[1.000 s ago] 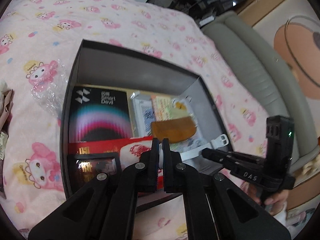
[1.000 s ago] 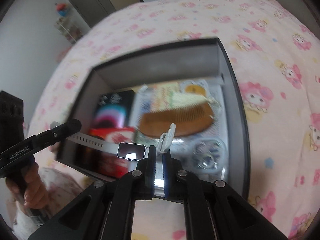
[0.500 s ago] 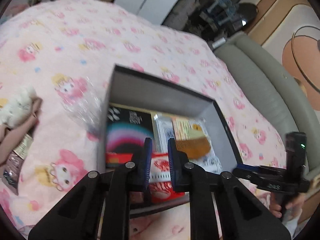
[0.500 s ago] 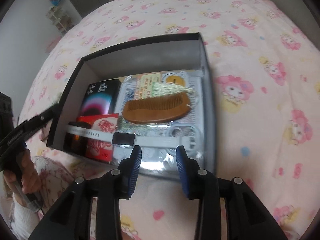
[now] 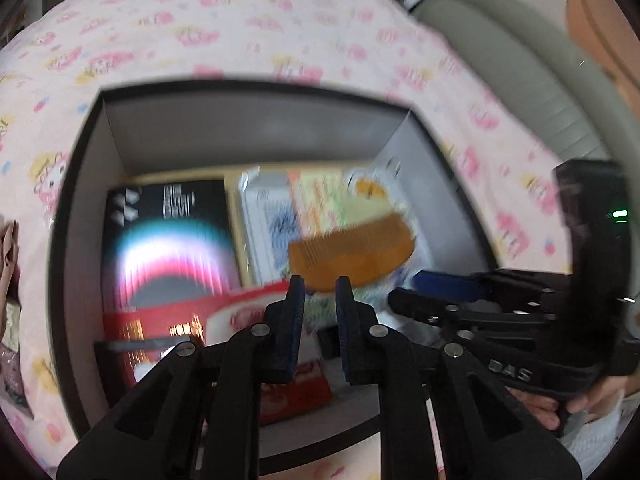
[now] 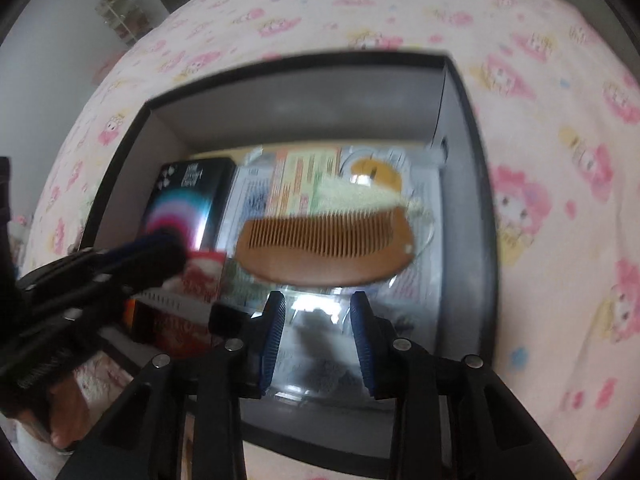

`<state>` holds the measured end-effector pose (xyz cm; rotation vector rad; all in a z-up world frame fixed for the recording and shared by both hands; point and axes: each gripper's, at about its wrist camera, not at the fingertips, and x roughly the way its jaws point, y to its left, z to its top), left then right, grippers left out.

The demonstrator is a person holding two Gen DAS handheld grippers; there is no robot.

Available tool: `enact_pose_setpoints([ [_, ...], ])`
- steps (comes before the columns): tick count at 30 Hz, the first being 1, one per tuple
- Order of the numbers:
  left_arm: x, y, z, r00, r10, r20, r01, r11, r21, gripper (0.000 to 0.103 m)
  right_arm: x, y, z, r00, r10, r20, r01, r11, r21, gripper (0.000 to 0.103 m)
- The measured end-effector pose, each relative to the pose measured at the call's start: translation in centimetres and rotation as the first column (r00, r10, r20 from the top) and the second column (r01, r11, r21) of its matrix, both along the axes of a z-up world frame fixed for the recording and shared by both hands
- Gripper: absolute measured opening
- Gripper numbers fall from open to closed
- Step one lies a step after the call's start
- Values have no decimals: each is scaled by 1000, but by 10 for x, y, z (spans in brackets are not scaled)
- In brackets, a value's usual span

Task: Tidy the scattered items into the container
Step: 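Lower the watch beside the red card and open the left gripper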

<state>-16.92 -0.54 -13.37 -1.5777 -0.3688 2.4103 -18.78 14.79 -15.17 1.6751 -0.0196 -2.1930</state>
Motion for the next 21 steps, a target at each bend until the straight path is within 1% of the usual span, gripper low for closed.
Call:
enact_pose_setpoints([
  [2,2,7,-7,999,-6,34,7,999,-36,14,4,-3,-2,1000,4,2,-4,1000,18,29],
  [4,3,11,-12,997,-18,69,20,999,-36,15,8,-6,-4,1000,3,6,-3,999,36,29],
  [7,6,13,-20,993,-40,115,43,999,-26,15,13,-5,-6,1000,11,15,-11,1000,28,29],
  [8,8,12,-21,991,-49,124,50,999,-12,15,13,-4,-6,1000,14,24,-15,1000,18,29],
  [9,10,10,-23,989,-63,137,60,998,21,16,15,-3,-7,999,15,39,-15,1000,3,29],
  [10,12,8,-24,985,-78,155,68,996,66,19,16,-2,-7,999,12,46,-11,1000,-8,29],
  [12,17,1,-27,979,-99,180,69,984,164,21,17,0,-7,999,6,50,-5,1000,-28,29],
  [13,20,-4,-26,980,-95,174,61,979,196,21,18,1,-5,999,3,46,-1,999,-37,29],
  [14,22,-8,-23,984,-84,156,51,977,207,21,19,2,-2,999,-2,36,4,999,-40,29],
  [17,26,-19,-11,996,-34,87,17,981,195,22,24,3,11,999,-11,-39,9,999,-42,29],
  [19,24,-20,-11,996,-25,81,8,979,203,24,24,3,14,998,-11,-54,8,998,-58,29],
  [21,21,-18,-17,993,-36,109,13,979,205,24,23,2,11,1000,-6,-30,4,997,-77,29],
])
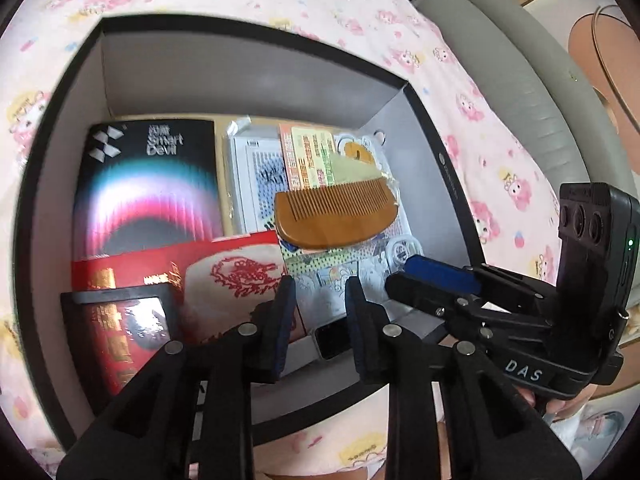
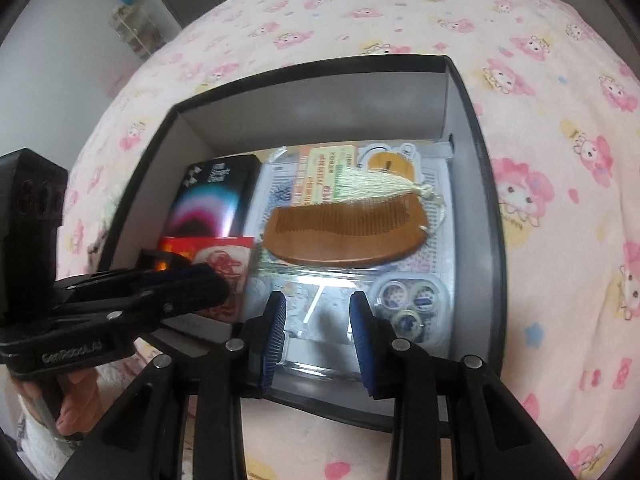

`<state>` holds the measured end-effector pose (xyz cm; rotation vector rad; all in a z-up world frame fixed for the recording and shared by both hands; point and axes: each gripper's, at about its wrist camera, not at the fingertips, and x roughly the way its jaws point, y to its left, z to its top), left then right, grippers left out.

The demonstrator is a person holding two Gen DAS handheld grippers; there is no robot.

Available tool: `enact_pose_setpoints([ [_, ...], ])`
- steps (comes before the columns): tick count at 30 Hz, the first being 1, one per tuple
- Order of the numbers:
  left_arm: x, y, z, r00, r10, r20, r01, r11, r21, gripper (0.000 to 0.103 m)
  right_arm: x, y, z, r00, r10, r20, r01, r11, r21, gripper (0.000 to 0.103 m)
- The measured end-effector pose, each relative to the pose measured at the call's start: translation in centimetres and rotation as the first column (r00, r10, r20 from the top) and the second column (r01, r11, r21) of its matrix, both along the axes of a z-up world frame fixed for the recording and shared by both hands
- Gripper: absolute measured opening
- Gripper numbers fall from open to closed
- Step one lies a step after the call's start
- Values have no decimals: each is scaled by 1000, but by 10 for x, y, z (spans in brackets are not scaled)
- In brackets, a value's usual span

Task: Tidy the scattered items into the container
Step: 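Lower the watch beside the red card and open the left gripper, then move the left gripper out of the box toward the pink socks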

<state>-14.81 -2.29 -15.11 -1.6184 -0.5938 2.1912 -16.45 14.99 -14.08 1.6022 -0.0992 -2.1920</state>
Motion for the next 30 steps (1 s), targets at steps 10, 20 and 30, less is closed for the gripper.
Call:
enact_pose_setpoints([
  [10,-5,5,-9,999,-23,38,23,1000,-6,32,-1,0,-17,998,-30,50,27,998,59,30],
  [20,12,17,29,985,-37,-168,18,993,-114,37,9,-5,1,995,-73,-71,82,986,147,32],
  [30,53,12,93,932,-48,-359,1,991,-132,45,60,-5,70,948,-155,-279,206,965,163,40],
])
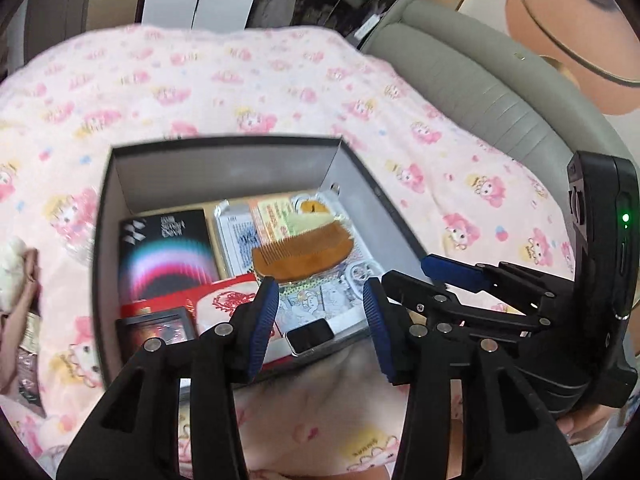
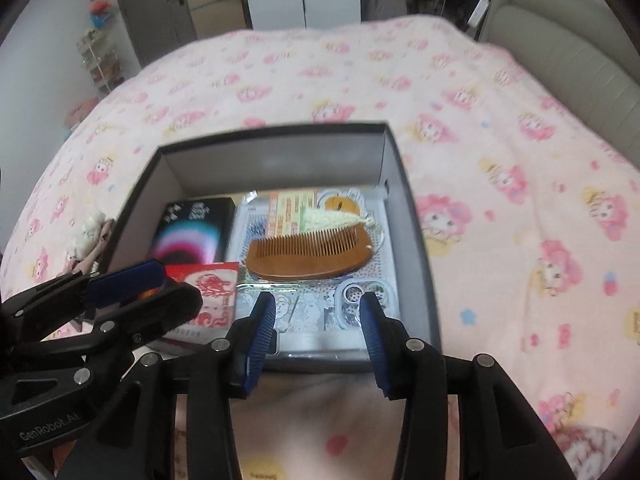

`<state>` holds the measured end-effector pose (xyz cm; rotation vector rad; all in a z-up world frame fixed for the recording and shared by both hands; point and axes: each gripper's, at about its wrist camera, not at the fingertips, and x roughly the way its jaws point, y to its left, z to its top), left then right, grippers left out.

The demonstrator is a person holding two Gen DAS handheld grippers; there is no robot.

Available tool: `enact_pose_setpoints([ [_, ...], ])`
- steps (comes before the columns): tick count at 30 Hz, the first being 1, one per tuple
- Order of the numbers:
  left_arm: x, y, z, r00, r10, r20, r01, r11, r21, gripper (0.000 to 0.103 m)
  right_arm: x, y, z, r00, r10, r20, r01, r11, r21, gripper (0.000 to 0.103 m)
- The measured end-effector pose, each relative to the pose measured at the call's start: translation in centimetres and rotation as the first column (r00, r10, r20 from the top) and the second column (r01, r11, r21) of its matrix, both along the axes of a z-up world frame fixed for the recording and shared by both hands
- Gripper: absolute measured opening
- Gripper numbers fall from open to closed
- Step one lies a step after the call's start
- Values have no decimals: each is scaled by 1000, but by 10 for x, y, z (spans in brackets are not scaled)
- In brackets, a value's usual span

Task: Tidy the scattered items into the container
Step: 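Move the left gripper out of the box toward the pink socks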

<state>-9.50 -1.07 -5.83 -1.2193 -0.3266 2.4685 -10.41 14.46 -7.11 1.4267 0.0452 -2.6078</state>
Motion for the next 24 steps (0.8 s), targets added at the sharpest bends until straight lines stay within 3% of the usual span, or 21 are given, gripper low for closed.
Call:
enact_pose_setpoints([
  [5,24,-11,21,1000,1,-28,0,1000,21,45,23,-13,27,998,12,-58,-13,1000,-14,40],
  [13,63,-49,42,998,48,-49,-47,999,16,45,49,-56,51,988,114,-104,-116,993,-6,40],
  [17,80,-76,40,994,100,-45,-100,995,15,45,55,-82,52,982,160,-99,-163,986,-18,40],
  [24,109,-145,20,969,246,1,-246,969,35,45,52,-151,29,953,302,-13,-303,950,-73,40],
])
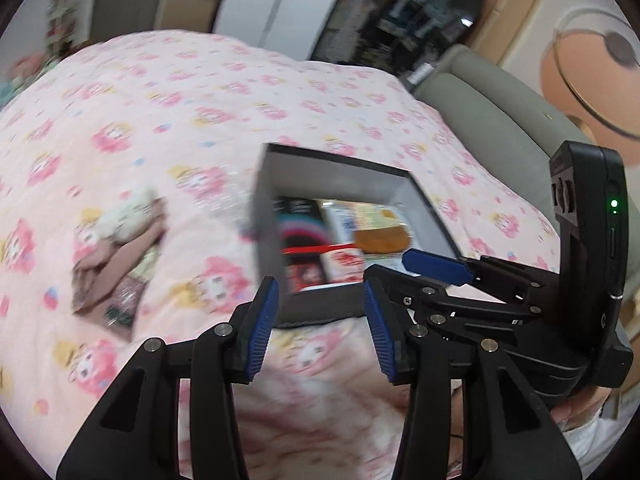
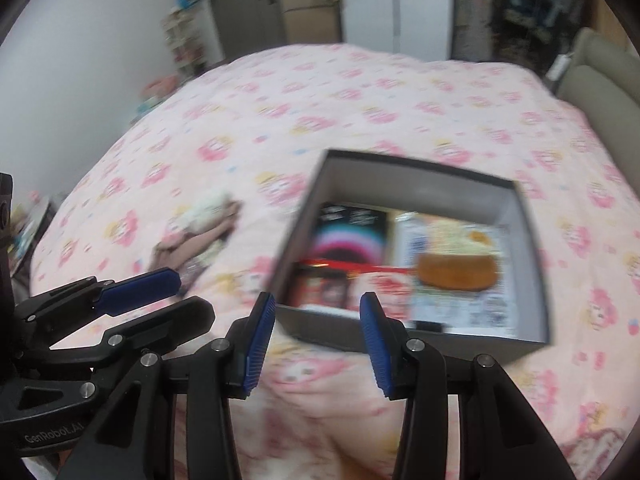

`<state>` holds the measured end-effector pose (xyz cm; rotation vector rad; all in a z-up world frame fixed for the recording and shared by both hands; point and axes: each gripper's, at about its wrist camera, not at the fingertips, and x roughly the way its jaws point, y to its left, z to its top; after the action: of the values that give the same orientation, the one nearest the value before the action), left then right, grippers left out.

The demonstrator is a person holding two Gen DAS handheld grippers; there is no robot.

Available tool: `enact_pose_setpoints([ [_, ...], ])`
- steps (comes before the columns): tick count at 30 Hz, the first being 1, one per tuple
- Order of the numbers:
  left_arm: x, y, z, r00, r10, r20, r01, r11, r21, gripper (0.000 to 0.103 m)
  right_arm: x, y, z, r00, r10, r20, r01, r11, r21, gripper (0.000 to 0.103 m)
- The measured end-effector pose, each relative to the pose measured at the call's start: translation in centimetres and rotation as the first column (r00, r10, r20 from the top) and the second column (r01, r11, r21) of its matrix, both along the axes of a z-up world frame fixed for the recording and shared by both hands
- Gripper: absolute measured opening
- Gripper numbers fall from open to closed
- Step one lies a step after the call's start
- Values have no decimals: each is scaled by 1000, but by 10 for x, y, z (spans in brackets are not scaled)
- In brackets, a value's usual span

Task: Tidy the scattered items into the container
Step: 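Move the left gripper out of the box toward the pink socks, then close the left gripper on the pink socks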

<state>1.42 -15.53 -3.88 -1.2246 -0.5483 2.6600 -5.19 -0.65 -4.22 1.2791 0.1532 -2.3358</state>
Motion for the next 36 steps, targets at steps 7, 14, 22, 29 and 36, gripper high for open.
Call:
enact_pose_setpoints([
  [7,20,-76,-31,986,162,43,-164,985,60,49,-10,-86,-29,979,176,107,-177,984,-2,40],
  [14,24,-135,-76,951,284,121,-297,949,109,49,-41,-141,-59,953,223,203,-235,971,38,45],
  [22,0,-190,-132,888,399,228,-432,893,121,52,-90,-181,-105,917,200,345,-221,975,22,46],
  [29,-32,-209,-164,876,415,244,-453,883,123,63,-111,-200,-131,918,187,351,-207,978,22,53],
  [36,-40,-201,-160,897,383,221,-414,903,113,11,-105,-198,-138,904,201,377,-211,977,-14,53],
])
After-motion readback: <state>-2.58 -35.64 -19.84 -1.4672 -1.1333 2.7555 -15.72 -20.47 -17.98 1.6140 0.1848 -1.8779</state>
